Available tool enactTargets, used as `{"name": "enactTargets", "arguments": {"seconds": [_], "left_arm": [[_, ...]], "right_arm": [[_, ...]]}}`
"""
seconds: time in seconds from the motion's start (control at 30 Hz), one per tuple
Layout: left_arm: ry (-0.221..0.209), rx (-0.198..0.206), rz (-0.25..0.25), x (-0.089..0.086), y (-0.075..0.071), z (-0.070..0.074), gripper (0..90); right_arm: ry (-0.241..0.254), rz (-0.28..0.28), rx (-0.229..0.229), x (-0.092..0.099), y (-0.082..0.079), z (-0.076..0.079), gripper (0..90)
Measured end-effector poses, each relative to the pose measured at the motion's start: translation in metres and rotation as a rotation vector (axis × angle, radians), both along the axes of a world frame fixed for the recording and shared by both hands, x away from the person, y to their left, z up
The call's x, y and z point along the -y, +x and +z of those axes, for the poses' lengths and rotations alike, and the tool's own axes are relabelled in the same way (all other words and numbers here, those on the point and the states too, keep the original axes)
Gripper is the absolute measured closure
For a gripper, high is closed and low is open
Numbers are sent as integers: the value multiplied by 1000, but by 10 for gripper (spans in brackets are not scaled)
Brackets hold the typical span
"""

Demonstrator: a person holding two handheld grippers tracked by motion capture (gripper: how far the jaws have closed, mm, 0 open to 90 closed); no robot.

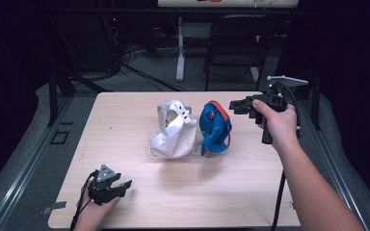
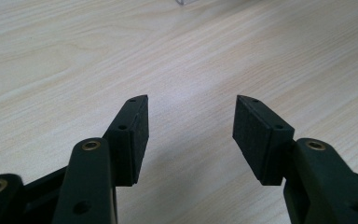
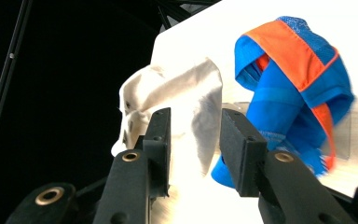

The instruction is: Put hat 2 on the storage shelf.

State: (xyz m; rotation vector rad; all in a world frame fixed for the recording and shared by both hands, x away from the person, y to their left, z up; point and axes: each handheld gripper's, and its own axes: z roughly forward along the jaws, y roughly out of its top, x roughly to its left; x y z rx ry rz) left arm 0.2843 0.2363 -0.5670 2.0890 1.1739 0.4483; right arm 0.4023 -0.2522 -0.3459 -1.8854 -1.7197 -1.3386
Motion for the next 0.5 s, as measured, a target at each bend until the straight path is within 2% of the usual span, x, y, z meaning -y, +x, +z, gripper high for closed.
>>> {"name": "enactTargets", "arguments": {"seconds": [0.07, 0.23, 0.4, 0.43, 0.47, 0.5], "left_arm": [[-1, 1, 0, 0, 0, 0, 462], [-2, 1, 0, -1, 0, 0, 459], [2, 3, -3, 1, 0, -1, 457], [2, 3, -3, 1, 0, -1, 457], [2, 2, -3, 1, 1, -1, 457], [2, 2, -3, 1, 1, -1, 457]], "right_arm": [[-3, 4, 2, 1, -2, -2, 630], [-46, 11, 24, 1, -16, -17, 604], [-118, 39, 88, 2, -38, -43, 539], [-118, 39, 88, 2, -38, -43, 539], [-158, 37, 123, 1, -48, -54, 518], [-158, 37, 123, 1, -48, -54, 518]]}}
